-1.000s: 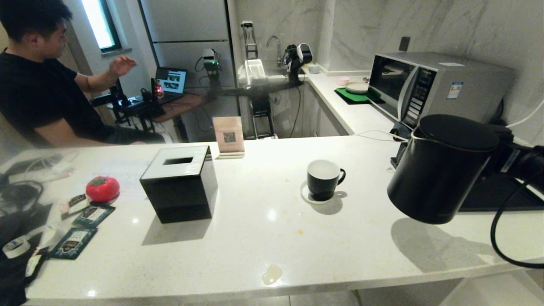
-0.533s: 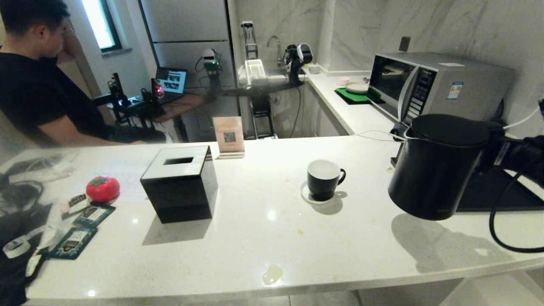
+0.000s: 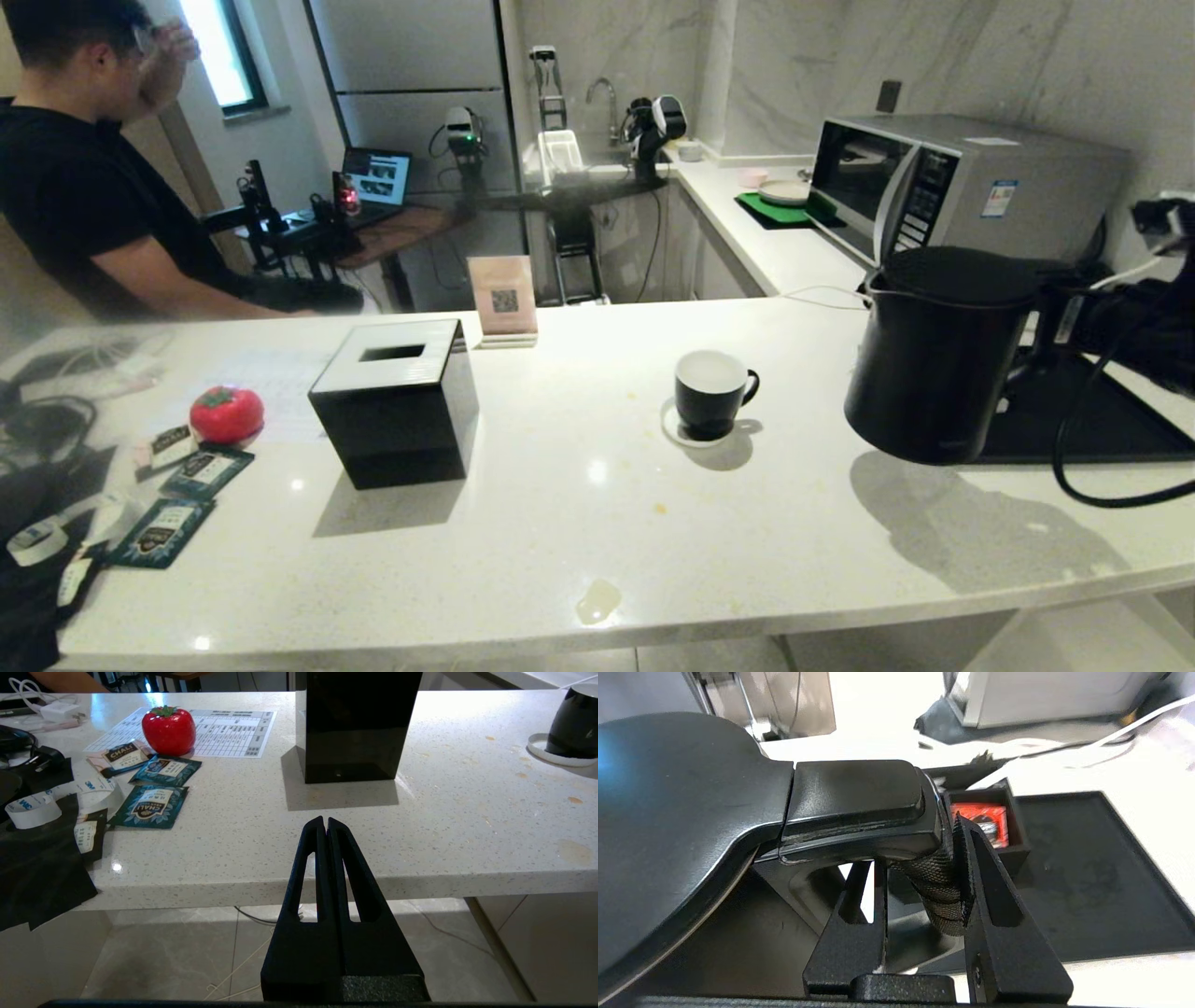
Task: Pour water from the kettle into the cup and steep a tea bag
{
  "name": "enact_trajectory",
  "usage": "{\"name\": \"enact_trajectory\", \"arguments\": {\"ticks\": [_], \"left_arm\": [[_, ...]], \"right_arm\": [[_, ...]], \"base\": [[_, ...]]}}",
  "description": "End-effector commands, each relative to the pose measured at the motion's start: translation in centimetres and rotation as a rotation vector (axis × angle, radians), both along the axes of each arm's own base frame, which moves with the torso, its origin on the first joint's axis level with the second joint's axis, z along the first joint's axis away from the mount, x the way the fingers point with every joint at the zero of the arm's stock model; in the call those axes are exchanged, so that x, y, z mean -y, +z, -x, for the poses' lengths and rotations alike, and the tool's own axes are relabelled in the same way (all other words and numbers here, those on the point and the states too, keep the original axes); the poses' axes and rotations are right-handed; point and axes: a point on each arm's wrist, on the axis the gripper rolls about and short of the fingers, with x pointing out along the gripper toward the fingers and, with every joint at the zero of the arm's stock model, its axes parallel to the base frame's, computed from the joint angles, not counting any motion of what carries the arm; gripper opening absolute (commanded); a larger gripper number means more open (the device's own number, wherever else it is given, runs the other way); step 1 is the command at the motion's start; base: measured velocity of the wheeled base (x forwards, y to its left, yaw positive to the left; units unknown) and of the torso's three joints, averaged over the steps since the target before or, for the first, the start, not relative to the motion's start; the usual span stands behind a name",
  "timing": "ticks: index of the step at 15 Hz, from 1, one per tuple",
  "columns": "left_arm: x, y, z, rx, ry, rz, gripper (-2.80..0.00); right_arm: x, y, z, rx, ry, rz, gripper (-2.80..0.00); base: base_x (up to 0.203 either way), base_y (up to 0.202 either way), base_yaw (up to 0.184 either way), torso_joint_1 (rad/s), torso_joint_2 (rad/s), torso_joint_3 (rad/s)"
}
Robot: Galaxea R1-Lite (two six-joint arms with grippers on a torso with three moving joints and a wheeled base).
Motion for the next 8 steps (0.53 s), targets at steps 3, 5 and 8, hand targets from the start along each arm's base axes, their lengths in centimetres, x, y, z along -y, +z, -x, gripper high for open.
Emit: {"name": "enact_trajectory", "arguments": {"ticks": [3,5,8], "left_arm": [[0.0,0.0,0.0,-0.002,0.0,0.0,-2.8],[0.0,0.0,0.0,-0.002,0.0,0.0,-2.8],[0.0,0.0,0.0,-0.002,0.001,0.0,-2.8]], "right_arm": [[-1.0,0.3,-2.1,-0.016,-0.017,0.007,-2.8],[-1.3,0.2,-2.5,-0.029,-0.019,0.045,-2.8],[-1.8,0.3,-3.3,-0.031,-0.002,0.075,-2.8]], "base": [[0.0,0.0,0.0,0.0,0.0,0.0],[0.0,0.0,0.0,0.0,0.0,0.0],[0.0,0.0,0.0,0.0,0.0,0.0]]}}
